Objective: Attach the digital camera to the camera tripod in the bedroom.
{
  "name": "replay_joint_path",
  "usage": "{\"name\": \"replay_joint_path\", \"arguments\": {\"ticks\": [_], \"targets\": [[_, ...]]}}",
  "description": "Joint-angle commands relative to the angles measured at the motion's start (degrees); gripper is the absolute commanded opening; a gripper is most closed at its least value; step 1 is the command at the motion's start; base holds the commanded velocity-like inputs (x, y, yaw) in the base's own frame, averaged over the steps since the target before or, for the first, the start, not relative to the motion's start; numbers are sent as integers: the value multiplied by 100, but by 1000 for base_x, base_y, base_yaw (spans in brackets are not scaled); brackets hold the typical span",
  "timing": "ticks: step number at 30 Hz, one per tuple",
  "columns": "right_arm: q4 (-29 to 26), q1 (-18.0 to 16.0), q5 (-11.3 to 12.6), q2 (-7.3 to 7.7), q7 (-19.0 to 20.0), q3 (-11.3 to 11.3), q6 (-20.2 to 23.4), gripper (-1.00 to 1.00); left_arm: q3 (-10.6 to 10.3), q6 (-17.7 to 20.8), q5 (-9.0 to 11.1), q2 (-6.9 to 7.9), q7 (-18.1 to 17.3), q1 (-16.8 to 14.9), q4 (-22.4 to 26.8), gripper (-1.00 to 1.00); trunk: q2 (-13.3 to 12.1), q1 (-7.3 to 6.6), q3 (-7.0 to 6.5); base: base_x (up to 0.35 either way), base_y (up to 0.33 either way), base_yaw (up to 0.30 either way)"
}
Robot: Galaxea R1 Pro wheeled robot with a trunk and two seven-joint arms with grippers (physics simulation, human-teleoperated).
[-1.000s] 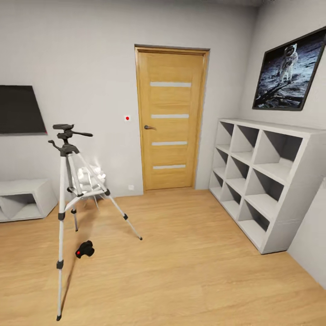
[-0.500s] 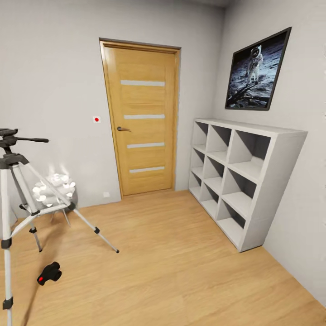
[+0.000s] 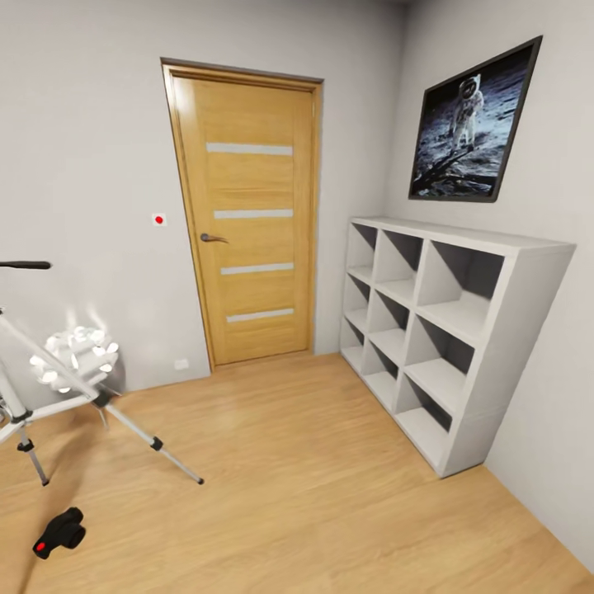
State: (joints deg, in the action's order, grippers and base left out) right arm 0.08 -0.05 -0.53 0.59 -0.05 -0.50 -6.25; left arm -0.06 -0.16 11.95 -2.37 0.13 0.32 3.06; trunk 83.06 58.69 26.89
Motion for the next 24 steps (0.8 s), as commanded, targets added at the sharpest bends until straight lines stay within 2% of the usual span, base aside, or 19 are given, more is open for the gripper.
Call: {"name": "replay_joint_path", "arguments": {"ticks": [1,10,24], "targets": [[1,-1,-8,3,2,-6,-15,100,-4,-2,78,-1,2,3,10,100,2,4,4,325,-1,-1],[1,0,-38,16,-1,-5,-31,100,-17,14,546,3,4,3,3,100,2,4,4,327,0,-1],[1,0,-44,20,-1,-8,-26,100,-29,7,641,8,4,3,1,100,2,4,4,330,0,0]]}}
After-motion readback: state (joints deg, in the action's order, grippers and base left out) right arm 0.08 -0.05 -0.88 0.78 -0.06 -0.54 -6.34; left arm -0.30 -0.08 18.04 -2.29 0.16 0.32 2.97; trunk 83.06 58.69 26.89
